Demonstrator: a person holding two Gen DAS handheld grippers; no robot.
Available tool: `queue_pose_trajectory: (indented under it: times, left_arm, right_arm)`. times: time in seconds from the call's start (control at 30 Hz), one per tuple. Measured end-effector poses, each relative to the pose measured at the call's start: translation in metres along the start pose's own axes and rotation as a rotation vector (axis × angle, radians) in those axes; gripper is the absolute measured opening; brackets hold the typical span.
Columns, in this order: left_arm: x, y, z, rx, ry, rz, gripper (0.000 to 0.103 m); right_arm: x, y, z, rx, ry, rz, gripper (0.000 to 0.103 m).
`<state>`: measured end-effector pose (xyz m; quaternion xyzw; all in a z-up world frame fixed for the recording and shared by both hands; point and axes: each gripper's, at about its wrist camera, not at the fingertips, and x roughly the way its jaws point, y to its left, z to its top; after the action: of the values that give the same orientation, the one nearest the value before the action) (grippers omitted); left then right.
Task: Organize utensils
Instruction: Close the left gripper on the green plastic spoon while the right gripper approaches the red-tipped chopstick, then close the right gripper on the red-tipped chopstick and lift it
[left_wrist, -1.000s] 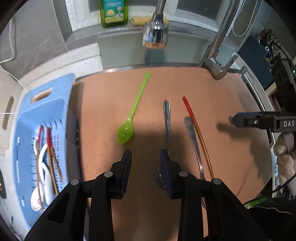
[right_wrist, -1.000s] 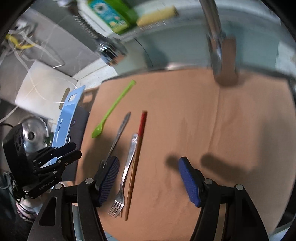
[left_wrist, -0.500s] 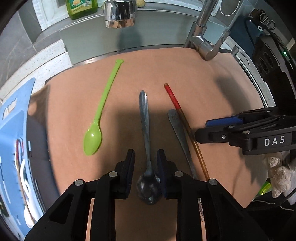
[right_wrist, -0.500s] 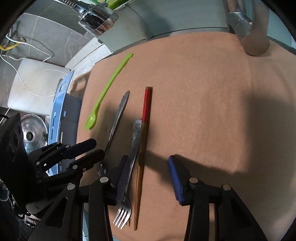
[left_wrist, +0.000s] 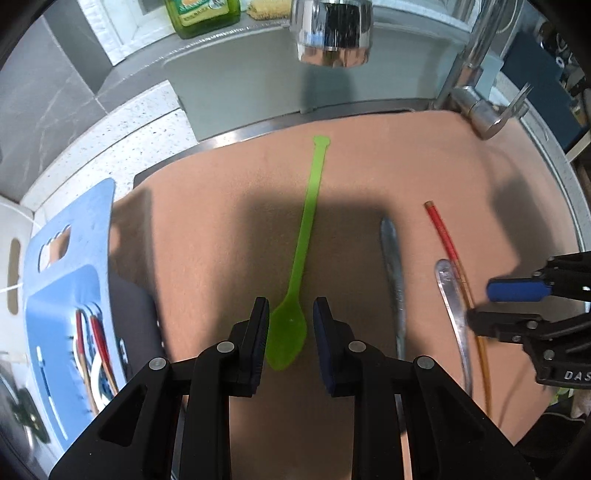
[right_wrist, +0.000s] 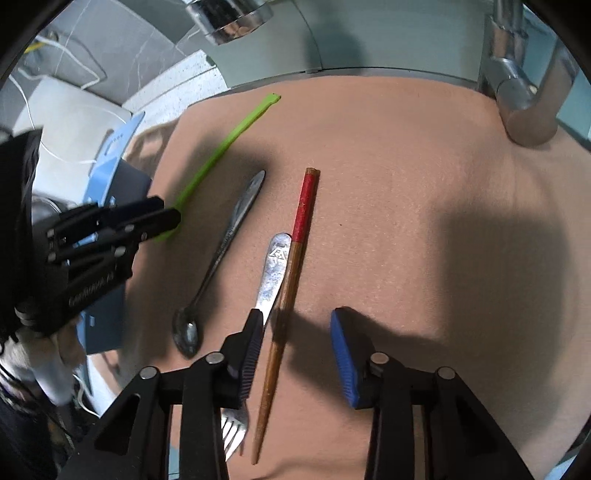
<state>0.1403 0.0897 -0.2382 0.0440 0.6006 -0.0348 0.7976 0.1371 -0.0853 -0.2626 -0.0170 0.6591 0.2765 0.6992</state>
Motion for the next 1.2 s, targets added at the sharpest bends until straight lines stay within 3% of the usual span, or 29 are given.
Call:
queue_pose_trajectory:
  times: [0.33,0.43,0.63,0.8,0.87,0.97,1.07,1.2]
  left_arm:
    - [0.018,-0.005,0.015,0.058,0.016,-0.007,0.023]
    - [0.020,-0.004,0.018,0.060,0.017,-0.036,0.012]
    - [0.019,-0.003,0.009,0.087,0.019,-0.048,0.008]
    - [0.019,0.001,0.008,0.074,0.028,-0.068,0.008]
    - [0.020,0.002,0.011,0.071,0.021,-0.076,0.008]
    - [0.021,-0.001,0.013,0.085,0.010,-0.073,0.006]
    - [0.019,0.002,0.009,0.064,0.003,-0.100,0.005]
    - [0.013,0.004,-0.001,0.023,-0.011,-0.149,0.005]
  right_arm:
    - [0.003,0.006,0.006,0.005,0.024,-0.049,0.027]
    - [0.004,0.013,0.008,-0.022,0.029,-0.082,0.026]
    - [0.001,0.007,0.007,0.019,0.040,-0.075,0.023]
    - [0.006,0.009,0.010,0.082,0.042,-0.064,0.028]
    - [0.007,0.018,0.010,0.044,0.034,-0.101,0.029]
    - [0.006,0.021,0.007,0.015,0.017,-0.136,0.020]
    - [0.002,0.008,0.008,0.081,0.016,-0.080,0.008]
    - [-0.002,-0.001,0.005,0.118,0.002,-0.050,0.007]
